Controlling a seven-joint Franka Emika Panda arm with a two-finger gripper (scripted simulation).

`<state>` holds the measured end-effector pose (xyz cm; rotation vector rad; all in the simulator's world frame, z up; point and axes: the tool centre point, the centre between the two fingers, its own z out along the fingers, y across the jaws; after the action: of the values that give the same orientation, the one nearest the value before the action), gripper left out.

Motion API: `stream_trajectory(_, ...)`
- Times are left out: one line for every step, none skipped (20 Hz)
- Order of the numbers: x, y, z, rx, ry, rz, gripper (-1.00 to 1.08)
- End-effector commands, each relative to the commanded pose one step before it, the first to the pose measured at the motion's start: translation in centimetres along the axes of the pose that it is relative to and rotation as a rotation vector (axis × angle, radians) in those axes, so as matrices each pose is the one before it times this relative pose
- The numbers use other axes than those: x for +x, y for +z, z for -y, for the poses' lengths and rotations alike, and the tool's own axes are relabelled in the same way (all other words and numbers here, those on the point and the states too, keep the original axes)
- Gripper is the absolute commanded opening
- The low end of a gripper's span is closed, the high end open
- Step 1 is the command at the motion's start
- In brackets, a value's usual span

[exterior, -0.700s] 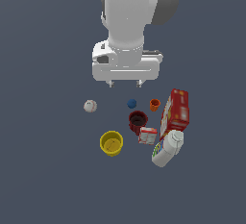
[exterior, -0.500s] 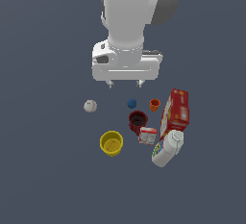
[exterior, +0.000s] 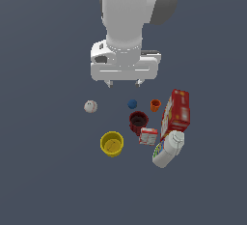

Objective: Pick up a designated object from a clutter of objects.

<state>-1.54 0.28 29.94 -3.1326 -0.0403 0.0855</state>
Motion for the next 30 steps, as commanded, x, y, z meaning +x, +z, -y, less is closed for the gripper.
stream_trajectory(0.037,0.106,0.031,0.00164,-0.00691,0.00058,1.08)
stream_trajectory(0.030,0.071,0.013,0.00123,-0.00496,0.00025,1.08)
stream_trajectory(0.036,0.086,0.017,0.00149,-0.00595,0.00029,1.08)
stream_trajectory(0.045,0.103,0.025,0.00181,-0.00707,0.00033,1.08)
stream_trajectory(0.053,0.120,0.029,0.00212,-0.00815,0.00037,1.08)
stream_trajectory(0.059,0.136,0.032,0.00241,-0.00925,0.00039,1.08)
stream_trajectory(0.065,0.151,0.032,0.00270,-0.01030,0.00041,1.08)
stream_trajectory(0.072,0.168,0.035,0.00301,-0.01138,0.00041,1.08)
stream_trajectory(0.079,0.184,0.037,0.00333,-0.01246,0.00040,1.08)
stream_trajectory(0.086,0.201,0.038,0.00366,-0.01354,0.00038,1.08)
stream_trajectory(0.093,0.218,0.039,0.00399,-0.01462,0.00034,1.08)
stream_trajectory(0.100,0.234,0.039,0.00433,-0.01569,0.00028,1.08)
stream_trajectory(0.106,0.251,0.039,0.00469,-0.01679,0.00020,1.08)
stream_trajectory(0.113,0.268,0.038,0.00504,-0.01784,0.00010,1.08)
stream_trajectory(0.119,0.285,0.037,0.00540,-0.01890,-0.00002,1.08)
stream_trajectory(0.125,0.301,0.035,0.00576,-0.01995,-0.00017,1.08)
stream_trajectory(0.131,0.318,0.033,0.00614,-0.02100,-0.00035,1.08)
stream_trajectory(0.133,0.328,0.028,0.00638,-0.02159,-0.00054,1.08)
stream_trajectory(0.132,0.329,0.023,0.00644,-0.02157,-0.00074,1.08)
stream_trajectory(0.130,0.328,0.018,0.00647,-0.02150,-0.00093,1.08)
stream_trajectory(0.128,0.328,0.014,0.00651,-0.02144,-0.00113,1.08)
stream_trajectory(0.126,0.328,0.009,0.00653,-0.02137,-0.00133,1.08)
stream_trajectory(0.124,0.327,0.005,0.00655,-0.02130,-0.00153,1.08)
stream_trajectory(0.122,0.326,0.000,0.00656,-0.02122,-0.00173,1.08)
stream_trajectory(0.120,0.326,-0.004,0.00656,-0.02116,-0.00194,1.08)
stream_trajectory(0.117,0.325,-0.008,0.00656,-0.02108,-0.00214,1.08)
stream_trajectory(0.114,0.324,-0.012,0.00654,-0.02101,-0.00235,1.08)
stream_trajectory(0.112,0.323,-0.016,0.00653,-0.02094,-0.00256,1.08)
stream_trajectory(0.109,0.322,-0.020,0.00650,-0.02087,-0.00277,1.08)
stream_trajectory(0.106,0.321,-0.023,0.00647,-0.02080,-0.00298,1.08)
